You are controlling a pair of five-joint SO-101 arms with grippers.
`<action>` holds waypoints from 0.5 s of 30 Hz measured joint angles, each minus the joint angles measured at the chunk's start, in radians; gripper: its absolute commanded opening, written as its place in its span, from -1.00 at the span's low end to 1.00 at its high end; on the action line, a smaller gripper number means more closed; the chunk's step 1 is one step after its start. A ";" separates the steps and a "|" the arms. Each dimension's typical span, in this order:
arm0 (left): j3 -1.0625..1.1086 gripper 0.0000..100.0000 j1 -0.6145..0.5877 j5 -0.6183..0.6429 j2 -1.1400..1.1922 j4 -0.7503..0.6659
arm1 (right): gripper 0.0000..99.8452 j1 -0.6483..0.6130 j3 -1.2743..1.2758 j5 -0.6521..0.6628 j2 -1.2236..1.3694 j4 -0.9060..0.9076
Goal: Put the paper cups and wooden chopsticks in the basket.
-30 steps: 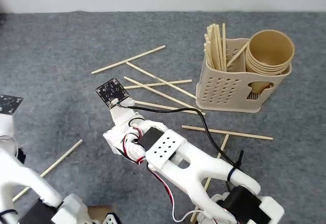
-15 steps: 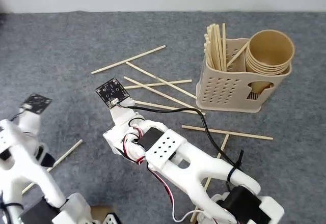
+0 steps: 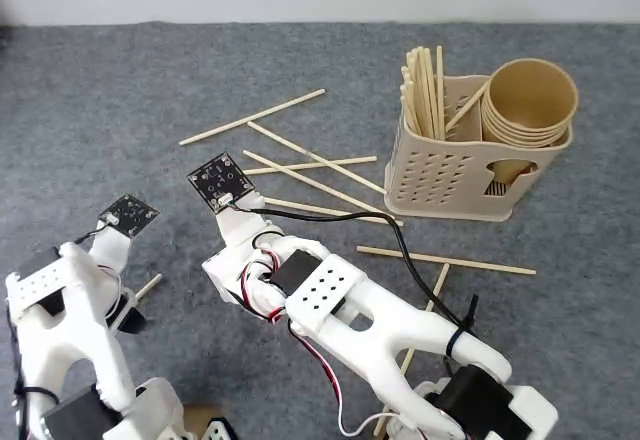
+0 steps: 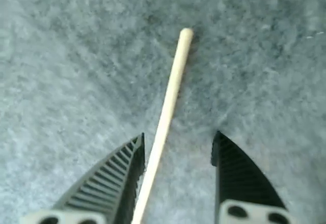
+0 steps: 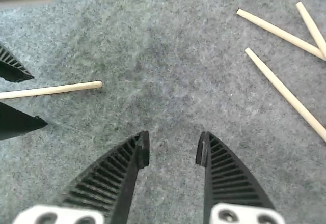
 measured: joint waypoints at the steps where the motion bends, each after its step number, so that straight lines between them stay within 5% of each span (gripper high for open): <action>1: 0.000 -0.57 0.000 0.000 0.000 -0.008 | -0.65 0.000 0.000 0.000 0.000 0.000; 15: 0.000 -0.70 0.000 -0.002 0.000 -0.064 | -0.65 0.000 0.000 0.000 0.000 0.000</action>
